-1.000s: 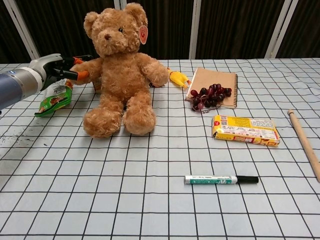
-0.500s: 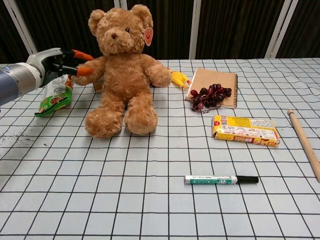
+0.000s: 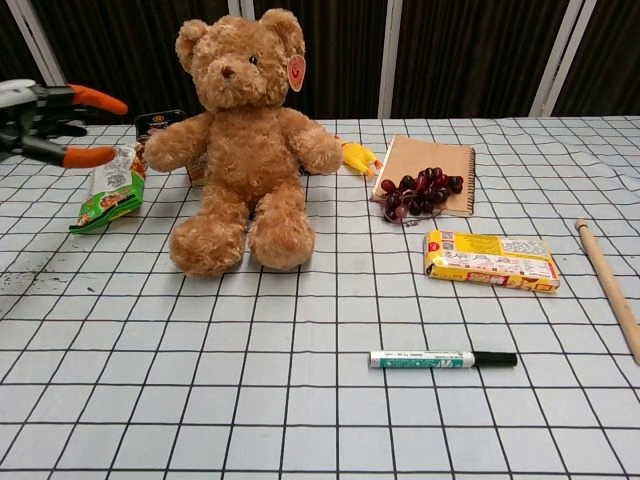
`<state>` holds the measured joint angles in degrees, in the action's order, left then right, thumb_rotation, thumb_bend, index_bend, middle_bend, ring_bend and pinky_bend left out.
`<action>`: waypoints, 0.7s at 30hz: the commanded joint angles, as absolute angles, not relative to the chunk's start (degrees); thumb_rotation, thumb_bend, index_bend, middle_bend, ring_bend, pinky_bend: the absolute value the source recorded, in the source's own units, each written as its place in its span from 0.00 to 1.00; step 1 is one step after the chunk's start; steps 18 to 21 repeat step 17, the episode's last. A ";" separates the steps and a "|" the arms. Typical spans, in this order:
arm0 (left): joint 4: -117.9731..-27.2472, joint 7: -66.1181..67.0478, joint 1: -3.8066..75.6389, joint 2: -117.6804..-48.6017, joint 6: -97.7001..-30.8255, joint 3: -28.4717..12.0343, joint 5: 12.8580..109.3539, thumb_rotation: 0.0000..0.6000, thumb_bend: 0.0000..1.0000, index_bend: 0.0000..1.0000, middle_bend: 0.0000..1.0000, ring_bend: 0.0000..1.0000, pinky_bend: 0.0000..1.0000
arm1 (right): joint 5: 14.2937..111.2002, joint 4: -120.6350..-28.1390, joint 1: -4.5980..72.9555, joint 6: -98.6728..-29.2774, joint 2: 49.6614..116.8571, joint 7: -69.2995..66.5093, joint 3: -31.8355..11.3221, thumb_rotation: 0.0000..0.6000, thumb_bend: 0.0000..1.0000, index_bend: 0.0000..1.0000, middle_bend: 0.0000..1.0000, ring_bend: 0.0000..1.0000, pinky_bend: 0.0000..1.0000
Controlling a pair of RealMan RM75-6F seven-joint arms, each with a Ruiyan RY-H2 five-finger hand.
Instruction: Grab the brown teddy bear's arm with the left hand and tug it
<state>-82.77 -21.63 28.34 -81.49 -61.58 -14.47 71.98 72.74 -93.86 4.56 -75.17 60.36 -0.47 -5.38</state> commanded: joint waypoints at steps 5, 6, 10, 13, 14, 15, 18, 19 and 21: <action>-93.14 11.32 7.57 -71.04 -94.85 -2.43 81.83 1.00 0.46 0.24 0.12 0.00 0.00 | 75.72 -94.04 4.13 -76.19 59.76 -2.73 -4.57 1.00 0.17 0.00 0.00 0.00 0.00; -92.85 10.21 6.70 -70.19 -95.55 -1.72 82.64 1.00 0.46 0.24 0.12 0.00 0.00 | 76.16 -94.19 4.00 -76.55 59.64 -3.07 -4.51 1.00 0.17 0.00 0.00 0.00 0.00; -92.84 3.72 4.57 -67.32 -95.74 -0.12 83.58 1.00 0.46 0.24 0.12 0.00 0.00 | 77.90 -94.69 3.57 -77.93 59.22 -3.67 -4.18 1.00 0.17 0.00 0.00 0.00 0.00; -92.20 3.93 3.47 -66.53 -96.92 -0.27 83.66 1.00 0.46 0.24 0.12 0.00 0.00 | 78.70 -95.02 3.29 -78.59 58.99 -3.39 -3.87 1.00 0.17 0.00 0.00 0.00 0.00; -92.05 4.60 3.14 -66.55 -97.52 -0.42 83.81 1.00 0.46 0.24 0.12 0.00 0.00 | 78.86 -95.18 3.17 -78.88 58.94 -3.27 -3.84 1.00 0.17 0.00 0.00 0.00 0.00; -91.99 4.88 2.94 -66.60 -97.96 -0.56 83.94 1.00 0.46 0.24 0.12 0.00 0.00 | 78.98 -95.27 3.11 -79.05 58.93 -3.14 -3.79 1.00 0.17 0.00 0.00 0.00 0.00; -92.02 4.77 2.56 -66.66 -98.64 -0.85 84.45 1.00 0.46 0.24 0.12 0.00 0.00 | 79.17 -95.62 2.97 -79.24 58.92 -2.69 -3.60 1.00 0.17 0.00 0.00 0.00 0.00; -92.02 4.77 2.56 -66.66 -98.64 -0.85 84.45 1.00 0.46 0.24 0.12 0.00 0.00 | 79.17 -95.62 2.97 -79.24 58.92 -2.69 -3.60 1.00 0.17 0.00 0.00 0.00 0.00; -92.02 4.77 2.56 -66.66 -98.64 -0.85 84.45 1.00 0.46 0.24 0.12 0.00 0.00 | 79.17 -95.62 2.97 -79.24 58.92 -2.69 -3.60 1.00 0.17 0.00 0.00 0.00 0.00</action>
